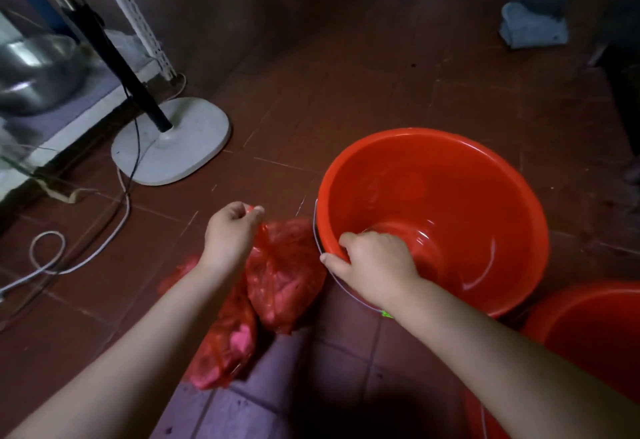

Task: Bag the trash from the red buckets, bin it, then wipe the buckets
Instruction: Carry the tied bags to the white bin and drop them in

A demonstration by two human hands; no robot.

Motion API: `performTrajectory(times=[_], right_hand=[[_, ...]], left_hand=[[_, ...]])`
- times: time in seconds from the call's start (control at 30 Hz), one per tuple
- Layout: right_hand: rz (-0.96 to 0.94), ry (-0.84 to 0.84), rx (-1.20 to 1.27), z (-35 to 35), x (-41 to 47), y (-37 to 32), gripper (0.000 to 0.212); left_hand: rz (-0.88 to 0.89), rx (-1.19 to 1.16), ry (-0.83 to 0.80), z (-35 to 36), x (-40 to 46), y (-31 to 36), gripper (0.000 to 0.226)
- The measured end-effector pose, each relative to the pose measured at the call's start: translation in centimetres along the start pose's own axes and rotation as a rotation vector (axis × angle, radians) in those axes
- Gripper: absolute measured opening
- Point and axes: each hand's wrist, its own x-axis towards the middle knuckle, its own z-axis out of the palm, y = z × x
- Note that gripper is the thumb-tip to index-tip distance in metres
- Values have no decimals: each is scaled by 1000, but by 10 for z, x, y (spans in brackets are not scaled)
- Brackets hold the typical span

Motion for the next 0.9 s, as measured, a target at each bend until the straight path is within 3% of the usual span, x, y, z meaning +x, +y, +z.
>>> performTrajectory(times=[0.23, 0.43, 0.67, 0.8, 0.9], right_hand=[[101, -110, 49, -45, -12, 9, 30], [155, -271, 9, -137, -17, -1, 25], [146, -426, -35, -298, -3, -49, 24], [171, -481, -88, -400, 2, -86, 24], [172, -480, -118, -467, 3, -105, 24]], left_hand=[[-177, 196, -74, -25, -7, 14, 21], [-342, 375, -17, -57, -47, 43, 17], [-524, 304, 24, -173, -75, 163, 20], [-505, 225, -67, -232, -100, 263, 17], [-445, 242, -138, -260, -111, 338, 28]])
